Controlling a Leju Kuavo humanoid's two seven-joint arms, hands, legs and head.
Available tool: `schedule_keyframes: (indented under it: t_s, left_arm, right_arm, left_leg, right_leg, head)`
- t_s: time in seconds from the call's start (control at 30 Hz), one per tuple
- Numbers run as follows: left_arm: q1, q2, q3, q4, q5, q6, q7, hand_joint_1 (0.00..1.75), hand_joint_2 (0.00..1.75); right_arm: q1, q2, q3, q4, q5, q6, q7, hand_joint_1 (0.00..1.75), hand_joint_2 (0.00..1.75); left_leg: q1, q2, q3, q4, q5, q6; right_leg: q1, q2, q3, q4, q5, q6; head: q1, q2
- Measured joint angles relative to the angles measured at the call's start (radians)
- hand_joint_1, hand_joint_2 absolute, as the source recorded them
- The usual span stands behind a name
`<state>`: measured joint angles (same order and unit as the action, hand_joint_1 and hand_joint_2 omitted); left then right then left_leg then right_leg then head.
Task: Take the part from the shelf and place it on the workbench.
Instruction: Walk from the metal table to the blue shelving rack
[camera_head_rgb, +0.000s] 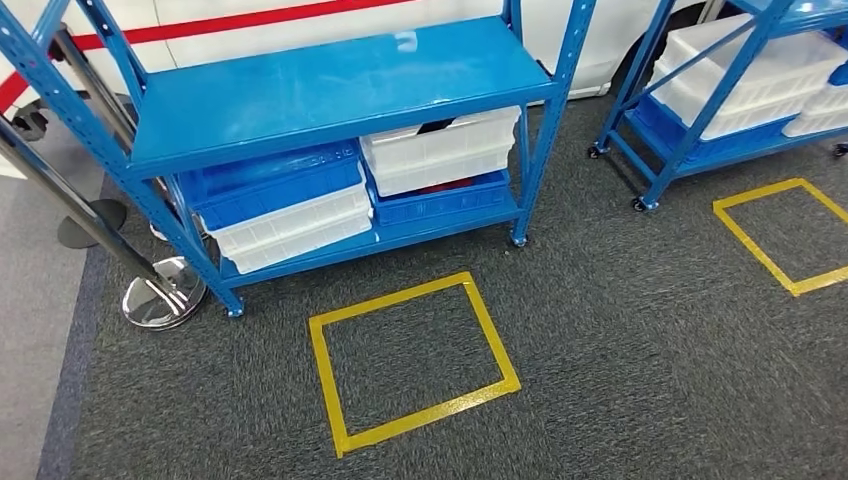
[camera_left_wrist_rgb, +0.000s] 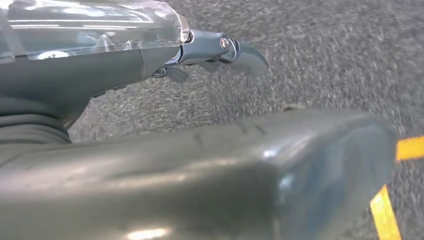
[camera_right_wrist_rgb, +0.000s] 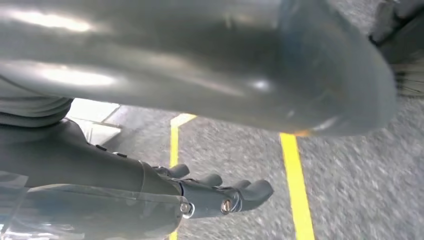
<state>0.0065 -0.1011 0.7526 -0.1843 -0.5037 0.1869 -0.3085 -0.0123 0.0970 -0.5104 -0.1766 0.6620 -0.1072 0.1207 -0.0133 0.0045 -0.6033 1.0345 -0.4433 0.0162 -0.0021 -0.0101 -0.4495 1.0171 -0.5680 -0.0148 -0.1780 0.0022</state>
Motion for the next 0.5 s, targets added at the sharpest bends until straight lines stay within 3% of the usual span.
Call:
schedule_keyframes:
  t_s: [0.07,0.13,0.17,0.23,0.27,0.3,0.33,0.4,0.43,0.47,0.5]
  left_arm:
    - [0.000,0.000,0.000,0.000,0.000,-0.002,-0.002,0.00,0.00]
    - [-0.001,0.001,0.000,0.000,-0.001,-0.004,-0.002,0.00,0.00]
    - [-0.002,0.002,0.000,0.000,-0.001,-0.004,-0.001,0.00,0.00]
    - [-0.005,0.002,0.000,0.000,-0.001,-0.004,0.001,0.00,0.00]
    - [-0.006,0.002,0.000,0.000,-0.001,-0.004,0.003,0.00,0.00]
    - [-0.005,0.002,0.001,0.000,-0.001,-0.004,0.004,0.00,0.00]
    - [-0.003,0.001,0.001,0.000,-0.001,-0.004,0.005,0.00,0.00]
    - [-0.002,0.001,0.001,0.000,-0.001,-0.003,0.006,0.00,0.00]
    - [-0.003,0.001,0.001,0.001,-0.001,-0.003,0.007,0.00,0.00]
    - [-0.005,0.001,0.001,0.001,-0.001,-0.003,0.007,0.00,0.00]
    - [-0.008,0.001,0.001,0.001,-0.001,-0.003,0.008,0.00,0.00]
  right_arm:
    - [-0.003,0.000,0.000,0.000,0.000,0.001,-0.002,0.00,0.00]
    - [-0.005,0.001,0.000,0.000,0.000,0.001,-0.005,0.00,0.00]
    - [-0.005,0.001,0.000,0.000,0.001,0.001,-0.006,0.00,0.00]
    - [-0.005,0.002,0.000,0.000,0.003,0.001,-0.008,0.00,0.00]
    - [-0.005,0.001,0.000,0.000,0.003,0.001,-0.009,0.00,0.00]
    - [-0.004,0.000,0.000,0.000,0.004,0.001,-0.011,0.00,0.00]
    - [-0.002,-0.001,0.000,0.000,0.004,0.001,-0.013,0.00,0.00]
    - [0.004,-0.002,0.000,0.000,0.004,0.002,-0.017,0.00,0.00]
    - [0.006,-0.002,0.000,0.001,0.005,0.003,-0.018,0.00,0.00]
    - [0.005,-0.002,0.000,0.002,0.010,0.003,-0.018,0.00,0.00]
    - [0.003,-0.002,0.001,0.002,0.017,0.004,-0.018,0.00,0.00]
  left_leg:
    - [0.002,-0.006,0.029,-0.024,-0.011,0.010]
    - [0.008,-0.009,0.064,-0.043,-0.020,0.018]
    - [0.009,-0.009,0.078,-0.048,-0.028,0.021]
    - [0.012,-0.012,0.103,-0.051,-0.048,0.020]
    - [0.014,-0.014,0.119,-0.051,-0.060,0.018]
    - [0.017,-0.018,0.137,-0.051,-0.074,0.014]
    - [0.021,-0.020,0.156,-0.051,-0.089,0.009]
    - [0.025,-0.023,0.190,-0.049,-0.121,-0.002]
    - [0.025,-0.024,0.202,-0.050,-0.135,-0.009]
    - [0.025,-0.024,0.212,-0.056,-0.146,-0.017]
    - [0.024,-0.026,0.219,-0.056,-0.147,-0.025]
  right_leg:
    - [-0.004,-0.001,-0.004,0.032,0.013,0.012]
    - [-0.007,0.003,-0.059,0.125,0.019,0.021]
    - [-0.010,0.005,-0.103,0.186,0.006,0.025]
    - [-0.016,0.007,-0.192,0.276,-0.049,0.034]
    - [-0.018,0.007,-0.222,0.287,-0.070,0.038]
    - [-0.020,0.007,-0.237,0.271,-0.073,0.040]
    - [-0.022,0.007,-0.241,0.230,-0.050,0.042]
    - [-0.024,0.006,-0.237,0.115,0.072,0.043]
    - [-0.023,0.006,-0.234,0.074,0.125,0.039]
    - [-0.021,0.006,-0.233,0.052,0.162,0.033]
    - [-0.019,0.005,-0.231,0.045,0.170,0.024]
  head:
    - [0.000,0.000]
    - [0.000,0.000]
    - [0.000,0.000]
    - [0.000,0.000]
    - [0.000,0.000]
    - [0.000,0.000]
    - [0.000,0.000]
    - [0.000,0.000]
    - [0.000,0.000]
    - [-0.001,0.000]
    - [-0.001,0.000]
